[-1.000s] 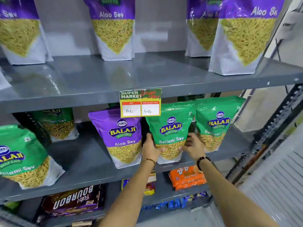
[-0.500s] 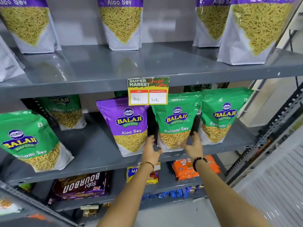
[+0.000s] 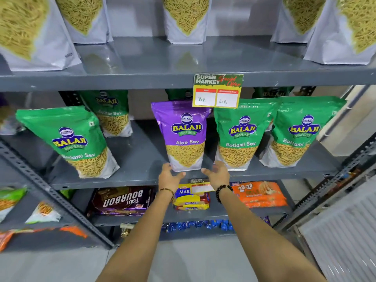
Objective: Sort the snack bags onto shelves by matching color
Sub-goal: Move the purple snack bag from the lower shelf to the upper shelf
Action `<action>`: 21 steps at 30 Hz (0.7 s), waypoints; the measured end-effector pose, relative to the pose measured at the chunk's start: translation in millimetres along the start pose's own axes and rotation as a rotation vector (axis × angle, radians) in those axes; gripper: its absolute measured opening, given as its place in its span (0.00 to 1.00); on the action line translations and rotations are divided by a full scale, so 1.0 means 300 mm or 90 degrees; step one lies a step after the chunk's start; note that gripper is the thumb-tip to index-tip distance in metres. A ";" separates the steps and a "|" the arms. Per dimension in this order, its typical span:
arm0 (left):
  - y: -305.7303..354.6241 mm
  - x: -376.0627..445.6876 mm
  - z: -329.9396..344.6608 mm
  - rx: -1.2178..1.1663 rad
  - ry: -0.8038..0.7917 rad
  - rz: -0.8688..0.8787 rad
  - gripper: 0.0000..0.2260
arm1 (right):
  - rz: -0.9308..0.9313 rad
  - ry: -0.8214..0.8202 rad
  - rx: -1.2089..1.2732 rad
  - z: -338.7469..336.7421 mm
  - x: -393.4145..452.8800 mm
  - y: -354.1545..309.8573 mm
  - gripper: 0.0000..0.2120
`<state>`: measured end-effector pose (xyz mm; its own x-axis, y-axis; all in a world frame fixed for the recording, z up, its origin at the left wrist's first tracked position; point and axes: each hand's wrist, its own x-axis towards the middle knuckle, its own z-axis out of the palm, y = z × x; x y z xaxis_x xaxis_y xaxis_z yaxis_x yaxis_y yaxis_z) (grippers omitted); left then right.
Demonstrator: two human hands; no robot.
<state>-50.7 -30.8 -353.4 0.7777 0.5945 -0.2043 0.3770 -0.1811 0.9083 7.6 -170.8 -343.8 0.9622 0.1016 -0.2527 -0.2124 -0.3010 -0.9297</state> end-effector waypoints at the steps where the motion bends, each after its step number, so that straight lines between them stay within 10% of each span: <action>1: 0.009 0.015 -0.014 0.004 0.009 -0.001 0.30 | -0.006 -0.019 0.006 0.017 0.009 -0.016 0.32; 21: 0.061 0.157 -0.058 -0.033 -0.028 0.013 0.21 | -0.067 -0.147 0.032 0.074 0.183 -0.104 0.32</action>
<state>-15.9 7.6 -340.2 0.8064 0.5561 -0.2010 0.3361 -0.1514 0.9296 63.3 -134.6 -334.5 0.9161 0.3454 -0.2037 -0.1273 -0.2312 -0.9645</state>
